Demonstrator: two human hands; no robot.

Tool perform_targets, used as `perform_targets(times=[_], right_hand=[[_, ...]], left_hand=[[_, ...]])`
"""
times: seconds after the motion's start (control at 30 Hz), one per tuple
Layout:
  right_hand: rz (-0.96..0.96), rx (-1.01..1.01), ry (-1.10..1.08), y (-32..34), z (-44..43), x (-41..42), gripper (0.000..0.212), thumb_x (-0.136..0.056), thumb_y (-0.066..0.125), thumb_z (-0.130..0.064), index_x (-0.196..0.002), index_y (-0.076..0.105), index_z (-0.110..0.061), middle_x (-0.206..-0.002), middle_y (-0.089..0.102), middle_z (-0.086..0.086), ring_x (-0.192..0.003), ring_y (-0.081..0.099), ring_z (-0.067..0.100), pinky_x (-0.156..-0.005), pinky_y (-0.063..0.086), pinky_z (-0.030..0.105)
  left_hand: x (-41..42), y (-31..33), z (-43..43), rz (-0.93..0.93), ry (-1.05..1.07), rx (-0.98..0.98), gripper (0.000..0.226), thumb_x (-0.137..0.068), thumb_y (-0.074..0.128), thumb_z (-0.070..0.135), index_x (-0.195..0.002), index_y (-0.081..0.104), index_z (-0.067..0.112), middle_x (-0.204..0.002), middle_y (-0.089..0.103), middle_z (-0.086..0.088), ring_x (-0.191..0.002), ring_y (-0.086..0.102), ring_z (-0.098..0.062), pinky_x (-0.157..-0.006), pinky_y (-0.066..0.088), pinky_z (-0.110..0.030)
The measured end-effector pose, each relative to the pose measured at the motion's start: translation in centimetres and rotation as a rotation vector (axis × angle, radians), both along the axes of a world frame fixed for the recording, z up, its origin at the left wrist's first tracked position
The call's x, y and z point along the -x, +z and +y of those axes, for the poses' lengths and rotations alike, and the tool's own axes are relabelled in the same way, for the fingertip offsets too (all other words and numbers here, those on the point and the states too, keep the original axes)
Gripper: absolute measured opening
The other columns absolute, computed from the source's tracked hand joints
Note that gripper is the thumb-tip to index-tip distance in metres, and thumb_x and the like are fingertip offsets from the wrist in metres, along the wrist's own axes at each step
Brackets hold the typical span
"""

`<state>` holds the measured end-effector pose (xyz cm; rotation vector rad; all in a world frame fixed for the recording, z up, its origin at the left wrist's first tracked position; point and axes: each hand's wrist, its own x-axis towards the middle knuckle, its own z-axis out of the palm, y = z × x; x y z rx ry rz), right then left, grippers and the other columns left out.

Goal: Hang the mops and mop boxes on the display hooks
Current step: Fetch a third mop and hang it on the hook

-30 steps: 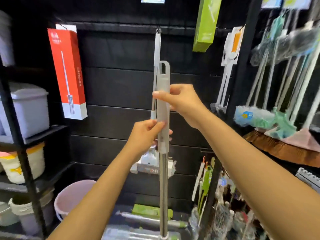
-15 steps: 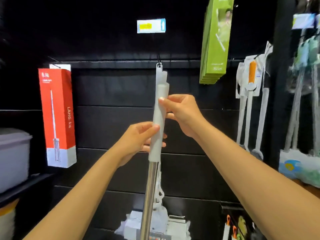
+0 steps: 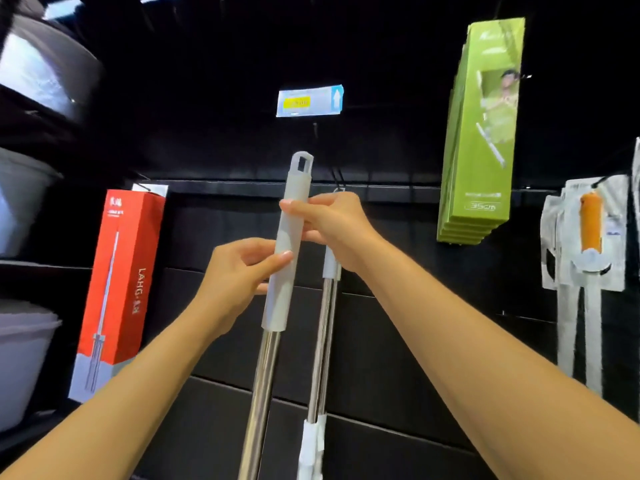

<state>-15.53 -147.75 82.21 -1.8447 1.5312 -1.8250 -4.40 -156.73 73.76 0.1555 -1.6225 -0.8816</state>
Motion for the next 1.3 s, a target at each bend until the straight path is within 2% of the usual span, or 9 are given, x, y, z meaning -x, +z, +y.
perform_targets(times=[0.13, 0.27, 0.4, 0.5, 0.7, 0.83, 1.0, 1.2, 1.3], right_hand=[[0.002, 0.025, 0.152, 1.9, -2.1, 1.3, 0.028, -0.092, 0.066, -0.014, -0.110, 0.065, 0.007, -0.095, 0.071, 0.011, -0.082, 0.071, 0.016, -0.064, 0.059, 0.021], [0.068, 0.160, 0.015, 3.6, -4.6, 1.6, 0.018, -0.093, 0.066, -0.021, -0.098, 0.069, -0.004, -0.097, 0.073, 0.012, -0.090, 0.072, 0.022, -0.080, 0.061, 0.032], [0.075, 0.313, -0.168, 5.3, -6.0, 1.7, 0.017, -0.088, 0.070, -0.029, -0.076, 0.068, -0.018, -0.085, 0.073, 0.004, -0.085, 0.072, 0.022, -0.083, 0.060, 0.040], [0.095, 0.394, -0.270, 6.3, -6.3, 1.8, 0.025, -0.088, 0.070, -0.029, -0.080, 0.072, -0.006, -0.080, 0.071, 0.011, -0.074, 0.068, 0.022, -0.073, 0.059, 0.035], [0.095, 0.454, -0.395, 7.2, -7.7, 2.6, 0.032, -0.087, 0.070, -0.027, -0.084, 0.070, 0.005, -0.089, 0.071, 0.023, -0.082, 0.070, 0.036, -0.081, 0.059, 0.052], [0.057, 0.438, -0.402, 7.8, -9.0, 3.2, 0.021, -0.088, 0.071, -0.026, -0.076, 0.066, -0.008, -0.094, 0.071, 0.020, -0.089, 0.071, 0.034, -0.086, 0.058, 0.049], [-0.047, 0.393, -0.437, 7.3, -11.3, 5.5, 0.034, -0.086, 0.074, -0.022, -0.060, 0.057, -0.008, -0.089, 0.071, 0.024, -0.092, 0.070, 0.040, -0.085, 0.058, 0.050], [-0.104, 0.315, -0.501, 6.3, -14.0, 8.7, 0.033, -0.086, 0.074, -0.024, -0.074, 0.062, 0.004, -0.088, 0.073, 0.021, -0.082, 0.073, 0.033, -0.088, 0.058, 0.048], [-0.042, 0.328, -0.467, 5.9, -14.9, 9.9, 0.044, -0.089, 0.070, -0.022, -0.089, 0.059, 0.021, -0.102, 0.065, 0.036, -0.088, 0.070, 0.042, -0.086, 0.058, 0.050]], left_hand=[[1.1, 1.4, -2.1, 0.072, -0.049, -0.014, 0.027, -0.084, 0.069, 0.024, -0.107, 0.072, 0.012, -0.098, 0.075, -0.003, -0.090, 0.073, -0.020, -0.071, 0.061, -0.032], [2.1, 3.7, -3.8, 0.102, -0.143, -0.008, 0.030, -0.083, 0.068, 0.028, -0.109, 0.071, 0.012, -0.100, 0.075, -0.007, -0.092, 0.073, -0.026, -0.085, 0.057, -0.048], [3.4, 6.1, -4.9, 0.118, -0.284, 0.013, 0.031, -0.085, 0.065, 0.025, -0.111, 0.070, 0.009, -0.101, 0.075, -0.009, -0.095, 0.072, -0.028, -0.086, 0.057, -0.047], [4.4, 7.4, -5.9, 0.126, -0.402, 0.017, 0.026, -0.087, 0.063, 0.023, -0.108, 0.069, 0.009, -0.101, 0.075, -0.011, -0.093, 0.072, -0.028, -0.080, 0.059, -0.040], [6.5, 8.6, -8.2, 0.114, -0.565, 0.028, 0.031, -0.084, 0.063, 0.025, -0.109, 0.067, 0.009, -0.101, 0.075, -0.010, -0.087, 0.074, -0.023, -0.073, 0.061, -0.034], [7.4, 9.3, -10.1, 0.110, -0.610, 0.049, 0.030, -0.083, 0.064, 0.025, -0.108, 0.066, 0.009, -0.098, 0.075, -0.009, -0.085, 0.074, -0.021, -0.071, 0.061, -0.033], [9.6, 8.6, -12.5, 0.053, -0.658, 0.023, 0.028, -0.088, 0.063, 0.024, -0.110, 0.066, 0.007, -0.100, 0.075, -0.012, -0.089, 0.074, -0.026, -0.074, 0.061, -0.036], [12.6, 7.4, -15.3, 0.002, -0.649, 0.016, 0.025, -0.092, 0.061, 0.025, -0.105, 0.070, 0.005, -0.100, 0.074, -0.013, -0.089, 0.073, -0.030, -0.078, 0.059, -0.044], [14.0, 7.3, -16.6, -0.023, -0.642, 0.025, 0.027, -0.094, 0.060, 0.025, -0.108, 0.070, 0.004, -0.101, 0.073, -0.015, -0.088, 0.073, -0.029, -0.078, 0.059, -0.043]])
